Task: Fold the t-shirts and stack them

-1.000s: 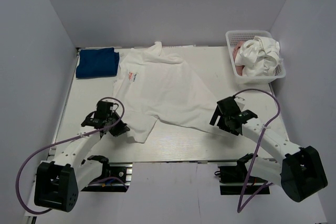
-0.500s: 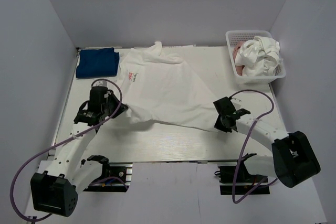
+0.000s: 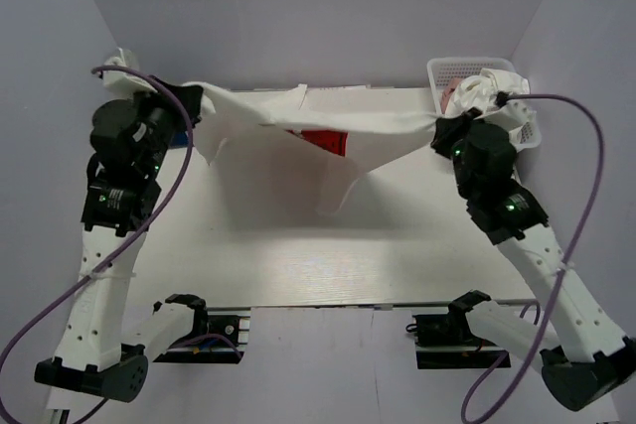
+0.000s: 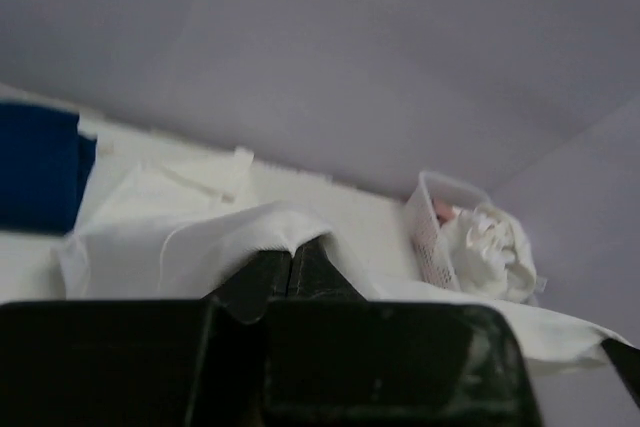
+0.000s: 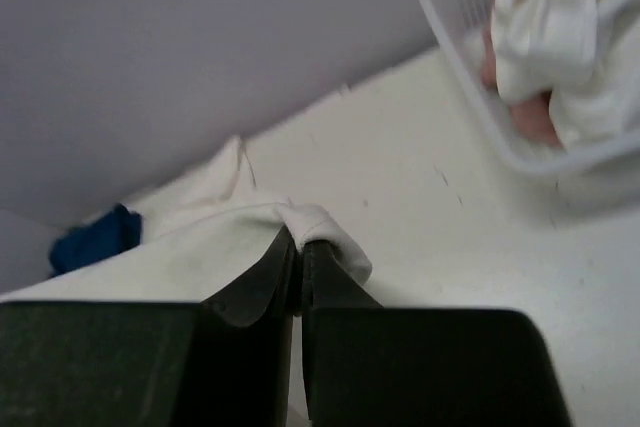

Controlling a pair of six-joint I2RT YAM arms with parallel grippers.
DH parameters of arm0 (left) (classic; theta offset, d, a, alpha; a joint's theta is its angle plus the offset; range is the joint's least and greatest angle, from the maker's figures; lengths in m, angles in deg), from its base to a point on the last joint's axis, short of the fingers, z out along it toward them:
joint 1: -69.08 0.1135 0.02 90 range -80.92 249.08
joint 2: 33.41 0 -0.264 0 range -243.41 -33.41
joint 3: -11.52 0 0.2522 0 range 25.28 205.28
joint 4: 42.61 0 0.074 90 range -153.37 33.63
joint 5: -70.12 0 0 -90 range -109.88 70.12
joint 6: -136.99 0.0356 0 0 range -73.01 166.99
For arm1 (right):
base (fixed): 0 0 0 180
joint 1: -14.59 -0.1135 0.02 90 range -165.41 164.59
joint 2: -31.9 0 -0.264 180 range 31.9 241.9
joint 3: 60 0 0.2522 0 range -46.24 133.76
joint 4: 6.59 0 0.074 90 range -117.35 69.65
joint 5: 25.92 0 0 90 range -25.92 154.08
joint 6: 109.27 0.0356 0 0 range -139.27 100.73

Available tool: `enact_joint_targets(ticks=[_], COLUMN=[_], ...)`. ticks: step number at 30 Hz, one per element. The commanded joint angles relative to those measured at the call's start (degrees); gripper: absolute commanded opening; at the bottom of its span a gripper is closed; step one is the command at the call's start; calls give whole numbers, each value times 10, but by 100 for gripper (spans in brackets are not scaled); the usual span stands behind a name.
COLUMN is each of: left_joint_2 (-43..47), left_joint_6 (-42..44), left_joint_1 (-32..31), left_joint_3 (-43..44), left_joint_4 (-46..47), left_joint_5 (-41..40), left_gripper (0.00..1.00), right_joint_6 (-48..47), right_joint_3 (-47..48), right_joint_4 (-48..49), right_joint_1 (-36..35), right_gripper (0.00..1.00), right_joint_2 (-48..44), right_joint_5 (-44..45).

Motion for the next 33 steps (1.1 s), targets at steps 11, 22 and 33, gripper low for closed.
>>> enact_joint_targets(ticks=[11,22,33], left_joint_2=[3,-12,-68], left_joint_6=[187,210,205], left_joint_1=[5,5,5], left_joint_3=[306,486,368], left_joint_4=[38,32,75], left_joint_5=[-92,-50,-43], left_gripper=[0,0,0], right_joint_6=[-216,-255,-279], right_joint_3=[260,388,228], right_joint_4=[2,-40,68], right_joint_1=[0,2,0], right_gripper=[0,0,0], right_joint_2=[-68,-117,-84], right_joint_5=[-28,-114,58])
